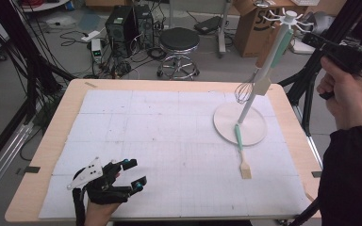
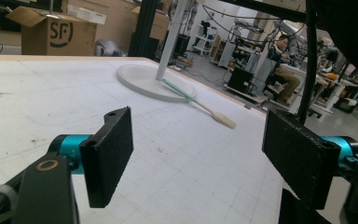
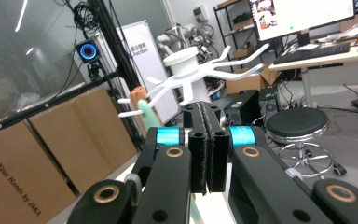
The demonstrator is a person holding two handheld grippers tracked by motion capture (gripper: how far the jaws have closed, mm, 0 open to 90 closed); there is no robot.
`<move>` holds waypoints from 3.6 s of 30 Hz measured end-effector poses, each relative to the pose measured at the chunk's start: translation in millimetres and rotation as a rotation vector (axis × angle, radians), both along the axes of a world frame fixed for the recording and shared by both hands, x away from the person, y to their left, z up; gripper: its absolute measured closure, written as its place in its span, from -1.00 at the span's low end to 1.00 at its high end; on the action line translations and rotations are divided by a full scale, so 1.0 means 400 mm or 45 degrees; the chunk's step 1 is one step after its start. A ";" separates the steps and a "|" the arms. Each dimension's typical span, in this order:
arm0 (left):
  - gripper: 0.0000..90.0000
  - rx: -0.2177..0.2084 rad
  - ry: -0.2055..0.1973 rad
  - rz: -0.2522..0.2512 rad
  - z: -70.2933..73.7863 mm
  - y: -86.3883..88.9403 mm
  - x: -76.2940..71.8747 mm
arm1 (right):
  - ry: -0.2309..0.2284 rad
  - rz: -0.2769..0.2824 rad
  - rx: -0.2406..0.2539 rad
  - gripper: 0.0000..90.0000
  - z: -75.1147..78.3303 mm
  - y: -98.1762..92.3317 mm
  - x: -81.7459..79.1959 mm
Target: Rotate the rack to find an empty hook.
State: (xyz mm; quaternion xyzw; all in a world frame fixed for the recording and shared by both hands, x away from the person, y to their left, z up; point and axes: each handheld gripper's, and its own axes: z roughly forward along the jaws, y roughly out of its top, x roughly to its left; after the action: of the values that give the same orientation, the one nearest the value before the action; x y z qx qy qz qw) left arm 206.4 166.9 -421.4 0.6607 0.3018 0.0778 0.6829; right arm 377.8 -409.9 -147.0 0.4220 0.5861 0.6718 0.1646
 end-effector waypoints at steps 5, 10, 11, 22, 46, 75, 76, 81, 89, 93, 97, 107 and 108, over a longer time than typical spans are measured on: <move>-0.44 -0.001 0.005 0.005 -0.001 0.000 0.001 | -0.026 -0.004 0.016 1.00 0.013 -0.006 0.003; -0.44 0.001 0.001 0.003 -0.001 0.001 0.002 | -0.035 0.007 -0.006 1.00 0.023 0.006 0.003; -0.44 -0.003 0.002 0.004 -0.001 0.001 0.002 | -0.033 0.009 -0.010 1.00 0.022 0.009 0.002; -0.44 -0.001 -0.009 0.004 0.002 0.003 -0.002 | -0.066 0.059 -0.045 1.00 0.026 0.061 -0.023; -0.44 -0.006 -0.011 -0.001 0.003 0.003 -0.004 | -0.041 0.021 -0.091 1.00 -0.034 0.067 -0.040; -0.44 -0.006 -0.013 0.008 0.004 0.005 -0.004 | -0.072 0.029 -0.100 1.00 0.018 0.112 -0.026; -0.44 -0.010 -0.015 0.007 0.004 0.006 -0.004 | -0.069 0.034 -0.096 1.00 0.018 0.117 -0.026; -0.44 -0.009 -0.015 0.009 0.004 0.009 -0.004 | -0.062 0.032 -0.103 1.00 0.015 0.121 -0.024; -0.44 -0.007 -0.014 0.009 0.004 0.009 -0.004 | -0.049 0.046 -0.103 0.99 -0.017 0.115 -0.036; -0.44 -0.005 -0.012 0.008 0.003 0.006 -0.004 | -0.035 0.071 -0.110 0.99 -0.046 0.111 -0.046; -0.44 -0.003 -0.008 0.009 0.003 0.005 -0.004 | -0.028 0.089 -0.118 0.73 -0.072 0.109 -0.060; -0.44 0.004 -0.017 0.021 0.003 0.005 -0.005 | 0.019 0.053 -0.191 -0.12 -0.157 0.100 -0.090; -0.44 0.008 -0.017 0.023 0.003 0.004 -0.005 | 0.033 0.053 -0.210 -0.14 -0.169 0.100 -0.091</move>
State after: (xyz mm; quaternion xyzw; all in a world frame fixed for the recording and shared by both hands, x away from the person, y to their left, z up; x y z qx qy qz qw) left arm 204.4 168.7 -420.1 0.6596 0.3029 0.0895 0.6821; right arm 341.4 -369.7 -214.6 0.4036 0.6502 0.6188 0.1773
